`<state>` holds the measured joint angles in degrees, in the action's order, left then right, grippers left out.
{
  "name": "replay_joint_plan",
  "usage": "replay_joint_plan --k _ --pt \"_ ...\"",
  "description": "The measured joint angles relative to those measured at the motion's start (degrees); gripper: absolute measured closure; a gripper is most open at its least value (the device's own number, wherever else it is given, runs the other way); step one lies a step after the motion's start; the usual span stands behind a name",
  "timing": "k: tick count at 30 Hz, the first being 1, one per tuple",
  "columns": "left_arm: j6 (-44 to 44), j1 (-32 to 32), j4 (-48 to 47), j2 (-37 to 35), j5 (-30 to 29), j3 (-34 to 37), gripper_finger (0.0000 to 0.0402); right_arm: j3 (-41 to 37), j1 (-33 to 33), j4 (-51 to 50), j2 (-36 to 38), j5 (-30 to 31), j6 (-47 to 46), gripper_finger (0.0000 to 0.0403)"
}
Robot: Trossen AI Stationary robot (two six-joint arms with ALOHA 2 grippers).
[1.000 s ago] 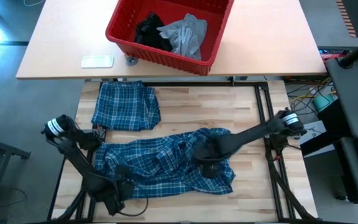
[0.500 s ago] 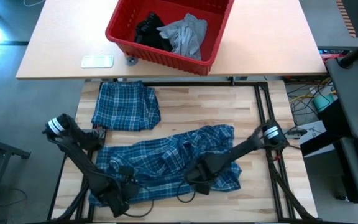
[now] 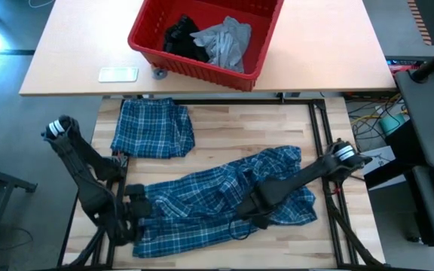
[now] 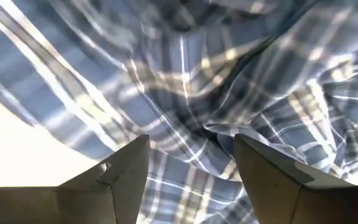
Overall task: Fold Laundry from Bin
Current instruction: Fold the blue patterned long sleeve shirt
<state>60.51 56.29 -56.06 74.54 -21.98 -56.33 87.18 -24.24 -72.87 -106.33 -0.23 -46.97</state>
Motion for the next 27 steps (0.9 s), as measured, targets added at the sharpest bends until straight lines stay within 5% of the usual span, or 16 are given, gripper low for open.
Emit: replay_joint_plan --k 8,19,27 --pt "5.34 -5.43 1.21 -1.4 -2.28 6.51 0.0056 1.57 -1.17 8.65 5.03 4.77 -7.86 0.0174" --pt "8.08 -13.83 16.51 0.83 -1.38 20.23 0.0056 1.7 1.31 41.25 -0.83 13.87 13.69 0.0174" --pt "11.18 -13.53 17.35 4.73 1.63 25.39 0.0056 1.62 5.21 41.3 -10.1 13.82 18.47 0.0174"
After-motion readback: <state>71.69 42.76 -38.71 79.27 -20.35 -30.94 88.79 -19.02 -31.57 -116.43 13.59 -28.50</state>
